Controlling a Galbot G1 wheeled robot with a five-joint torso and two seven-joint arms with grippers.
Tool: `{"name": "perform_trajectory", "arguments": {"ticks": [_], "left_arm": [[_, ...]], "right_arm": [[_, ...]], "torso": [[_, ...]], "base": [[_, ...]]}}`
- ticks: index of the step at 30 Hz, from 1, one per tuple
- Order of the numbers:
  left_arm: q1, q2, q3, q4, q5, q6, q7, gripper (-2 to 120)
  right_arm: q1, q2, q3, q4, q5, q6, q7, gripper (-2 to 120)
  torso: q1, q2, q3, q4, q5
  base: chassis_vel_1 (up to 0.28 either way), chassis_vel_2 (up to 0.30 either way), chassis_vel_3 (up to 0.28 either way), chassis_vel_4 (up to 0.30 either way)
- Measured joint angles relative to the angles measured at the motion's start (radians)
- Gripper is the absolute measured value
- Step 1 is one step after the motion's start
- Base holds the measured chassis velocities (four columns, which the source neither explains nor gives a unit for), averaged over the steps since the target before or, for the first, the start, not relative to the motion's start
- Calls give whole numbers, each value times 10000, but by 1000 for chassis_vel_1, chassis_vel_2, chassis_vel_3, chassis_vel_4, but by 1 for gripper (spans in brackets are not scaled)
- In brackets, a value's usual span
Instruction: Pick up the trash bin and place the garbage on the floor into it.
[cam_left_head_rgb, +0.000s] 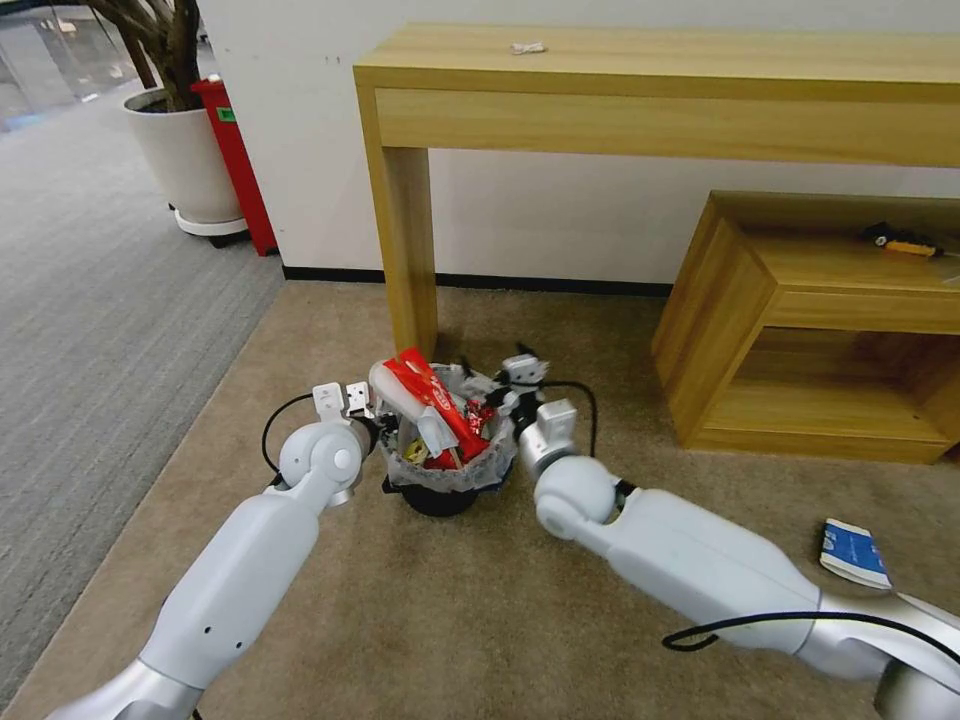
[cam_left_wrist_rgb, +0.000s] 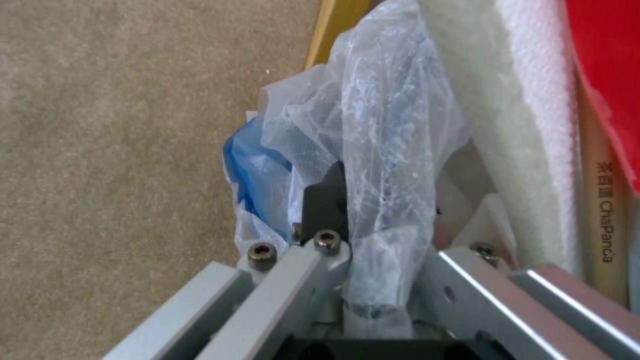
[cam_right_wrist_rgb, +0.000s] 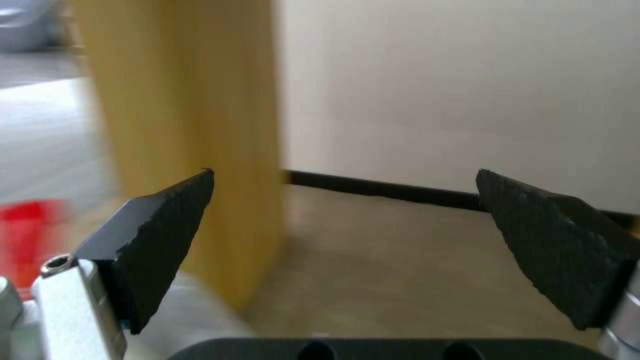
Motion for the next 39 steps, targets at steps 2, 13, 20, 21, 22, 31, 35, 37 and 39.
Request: {"name": "perform_trajectory", "arguments": {"ticks": [2,13,20,21,22,31,35,37,39], "left_arm": [[12,114,-58,-91,-82,-11,-40,0],[314,555,-330,-497,-275,-42,-125,0],[475,612,-448,-675,-300,-52,-114,0],[510,611,-482,-735,-307,-51,-113,0],[510,611,-482,-735,-307,-51,-113,0],[632,657,-573,-816,-285,-96,-20,0],[634,659,-583,-861,-286,-102,-23,0],[631,669,-583,-886,-299,-102,-36,0],[628,686,-584,-899,-303,-106,-54,0]], "right_arm": [[-409,-371,803,-246,-154,46,81,100],[-3120,-1416,3927,-982,-1276,1023,-187,100],[-4896,-1423,5467,-804,-1766,1389,-384,100],[-5301,-1350,5898,-721,-1935,1469,-427,100],[-5301,-1350,5898,-721,-1935,1469,-427,100],[-7624,-854,7912,-281,-2286,1981,-867,100],[-8121,-681,8391,-244,-2469,2266,-1061,100],[-8201,-594,8481,-250,-2496,2383,-1097,100],[-8217,-555,8513,-274,-2519,2464,-1121,99]], "torso": [[0,1,-1,-2,-2],[-2,1,-2,-2,-3],[-1,1,-2,3,-1],[-1,1,-2,3,4],[-1,1,-2,3,4],[-1,1,-2,-1,2],[-1,1,-2,-2,-3],[-2,1,-2,-1,1],[-1,1,-2,1,-3]], "base": [[0,0,0,0],[0,0,0,0],[0,0,0,0],[0,0,0,0],[0,0,0,0],[0,0,0,0],[0,0,0,0],[0,0,0,0],[0,0,0,0]]}}
